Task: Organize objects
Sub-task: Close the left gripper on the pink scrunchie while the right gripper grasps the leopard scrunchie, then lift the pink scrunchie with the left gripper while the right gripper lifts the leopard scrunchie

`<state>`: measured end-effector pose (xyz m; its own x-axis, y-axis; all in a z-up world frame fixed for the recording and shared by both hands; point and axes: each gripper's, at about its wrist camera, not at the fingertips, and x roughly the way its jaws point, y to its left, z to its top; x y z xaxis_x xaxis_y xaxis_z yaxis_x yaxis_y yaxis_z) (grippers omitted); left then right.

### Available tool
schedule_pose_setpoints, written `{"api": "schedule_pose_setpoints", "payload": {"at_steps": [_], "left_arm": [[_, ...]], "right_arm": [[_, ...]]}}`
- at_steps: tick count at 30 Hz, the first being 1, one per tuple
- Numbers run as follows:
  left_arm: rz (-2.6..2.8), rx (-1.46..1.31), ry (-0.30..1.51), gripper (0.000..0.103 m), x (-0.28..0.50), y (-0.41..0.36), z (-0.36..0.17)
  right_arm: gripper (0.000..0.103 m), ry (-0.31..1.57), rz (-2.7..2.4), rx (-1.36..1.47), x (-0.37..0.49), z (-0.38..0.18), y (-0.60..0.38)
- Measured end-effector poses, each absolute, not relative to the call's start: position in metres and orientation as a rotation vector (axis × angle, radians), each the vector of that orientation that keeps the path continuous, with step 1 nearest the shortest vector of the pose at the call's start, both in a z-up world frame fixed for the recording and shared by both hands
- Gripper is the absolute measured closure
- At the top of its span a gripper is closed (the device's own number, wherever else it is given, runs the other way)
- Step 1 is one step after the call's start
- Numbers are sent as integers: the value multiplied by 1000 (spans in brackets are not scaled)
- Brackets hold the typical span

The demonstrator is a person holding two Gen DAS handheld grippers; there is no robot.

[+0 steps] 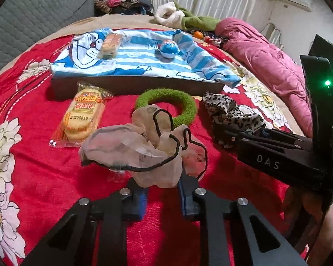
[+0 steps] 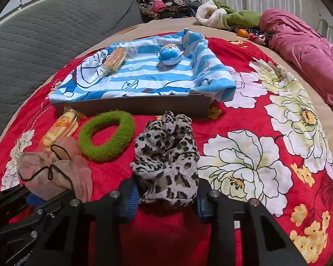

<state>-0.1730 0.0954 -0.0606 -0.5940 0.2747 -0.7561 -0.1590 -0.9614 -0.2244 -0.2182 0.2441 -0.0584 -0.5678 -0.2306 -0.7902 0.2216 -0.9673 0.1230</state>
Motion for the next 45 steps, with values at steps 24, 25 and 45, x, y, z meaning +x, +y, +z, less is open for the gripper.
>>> {"api": "schedule_pose_setpoints", "payload": {"at_steps": [24, 25, 45], "left_arm": [[2621, -1225, -221, 97, -157, 87, -46], [2624, -1222, -223, 97, -156, 85, -45], [2669, -1120, -235, 97, -124, 68, -5]], "right_arm": [[89, -53, -2574, 1248, -184, -49, 239], [90, -54, -2575, 1244, -182, -48, 238], [91, -60, -2600, 1109, -137, -1, 217]]}}
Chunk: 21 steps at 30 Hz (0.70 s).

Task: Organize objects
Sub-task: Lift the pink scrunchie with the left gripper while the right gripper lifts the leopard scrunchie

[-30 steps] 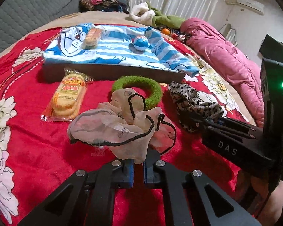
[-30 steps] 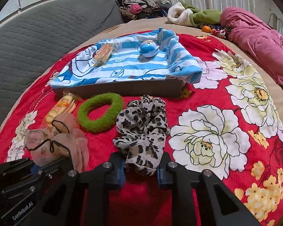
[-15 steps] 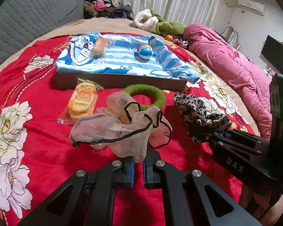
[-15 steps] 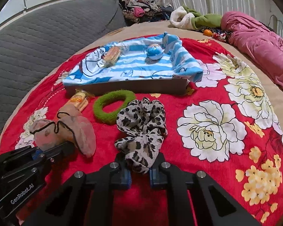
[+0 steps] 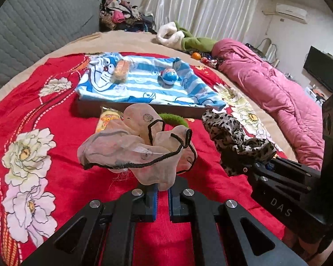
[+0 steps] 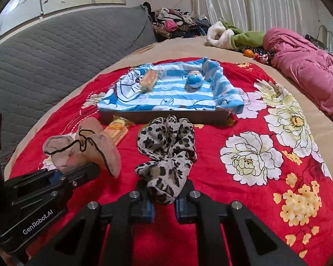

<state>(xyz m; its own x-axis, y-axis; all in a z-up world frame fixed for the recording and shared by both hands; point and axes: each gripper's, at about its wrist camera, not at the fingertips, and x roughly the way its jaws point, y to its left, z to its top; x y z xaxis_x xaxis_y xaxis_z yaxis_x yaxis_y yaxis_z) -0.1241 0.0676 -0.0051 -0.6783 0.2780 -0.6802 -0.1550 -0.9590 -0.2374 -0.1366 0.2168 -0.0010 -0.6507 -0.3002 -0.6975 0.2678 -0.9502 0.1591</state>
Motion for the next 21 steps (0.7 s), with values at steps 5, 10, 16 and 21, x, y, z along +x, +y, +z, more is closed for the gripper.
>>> {"api": "schedule_pose_setpoints", "payload": {"at_steps": [5, 10, 16, 21], "left_arm": [[2679, -1104, -226, 97, -115, 65, 5], [2695, -1081, -214, 97, -105, 62, 18], [2722, -1052, -201, 97, -93, 56, 31], [2745, -1025, -195, 97, -83, 51, 43]], "right_arm": [[91, -60, -2603, 1095, -127, 6, 214], [91, -56, -2621, 1060, -115, 19, 213], [91, -37, -2644, 1010, -101, 36, 210], [91, -24, -2660, 973, -88, 48, 206]]}}
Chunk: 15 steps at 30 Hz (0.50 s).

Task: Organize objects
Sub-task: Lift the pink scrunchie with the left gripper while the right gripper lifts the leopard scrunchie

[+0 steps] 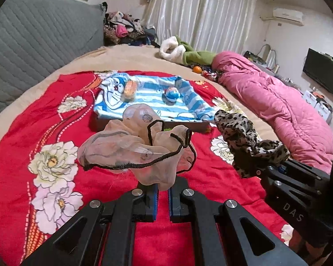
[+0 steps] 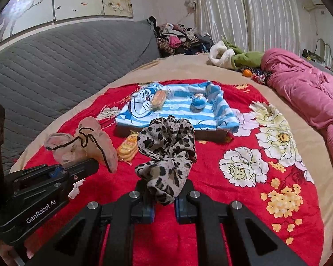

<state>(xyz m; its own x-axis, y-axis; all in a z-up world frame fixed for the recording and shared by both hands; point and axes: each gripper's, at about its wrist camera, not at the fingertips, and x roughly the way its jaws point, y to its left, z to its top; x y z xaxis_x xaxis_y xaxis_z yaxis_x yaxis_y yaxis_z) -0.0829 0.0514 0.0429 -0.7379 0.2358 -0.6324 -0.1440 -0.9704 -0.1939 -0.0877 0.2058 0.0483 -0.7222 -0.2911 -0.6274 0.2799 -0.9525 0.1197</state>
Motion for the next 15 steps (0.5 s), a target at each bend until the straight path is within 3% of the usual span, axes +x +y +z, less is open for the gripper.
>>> {"api": "schedule_pose_setpoints", "payload": {"at_steps": [15], "left_arm": [[2784, -945, -191, 97, -66, 46, 75]], "right_arm": [[91, -24, -2710, 848, -62, 87, 201]]}}
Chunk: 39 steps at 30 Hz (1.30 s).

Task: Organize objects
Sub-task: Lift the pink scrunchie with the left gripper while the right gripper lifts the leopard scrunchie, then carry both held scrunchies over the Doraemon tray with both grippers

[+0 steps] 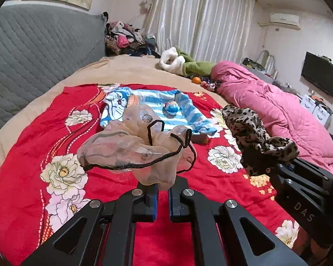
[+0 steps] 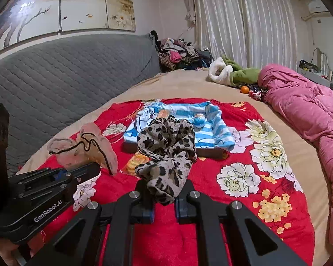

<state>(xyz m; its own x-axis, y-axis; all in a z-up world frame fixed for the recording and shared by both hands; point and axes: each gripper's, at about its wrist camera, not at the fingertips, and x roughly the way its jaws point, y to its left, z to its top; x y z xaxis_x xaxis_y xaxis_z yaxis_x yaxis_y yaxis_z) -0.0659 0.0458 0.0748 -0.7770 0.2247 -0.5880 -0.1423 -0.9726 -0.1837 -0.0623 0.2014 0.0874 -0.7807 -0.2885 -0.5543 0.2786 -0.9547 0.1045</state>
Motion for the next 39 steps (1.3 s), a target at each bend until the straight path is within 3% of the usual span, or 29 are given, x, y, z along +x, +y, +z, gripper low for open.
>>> {"api": "schedule_pose_setpoints", "payload": {"at_steps": [39], "left_arm": [[2846, -850, -91, 97, -140, 41, 119]], "right_arm": [[91, 37, -2742, 722, -119, 138, 180]]}}
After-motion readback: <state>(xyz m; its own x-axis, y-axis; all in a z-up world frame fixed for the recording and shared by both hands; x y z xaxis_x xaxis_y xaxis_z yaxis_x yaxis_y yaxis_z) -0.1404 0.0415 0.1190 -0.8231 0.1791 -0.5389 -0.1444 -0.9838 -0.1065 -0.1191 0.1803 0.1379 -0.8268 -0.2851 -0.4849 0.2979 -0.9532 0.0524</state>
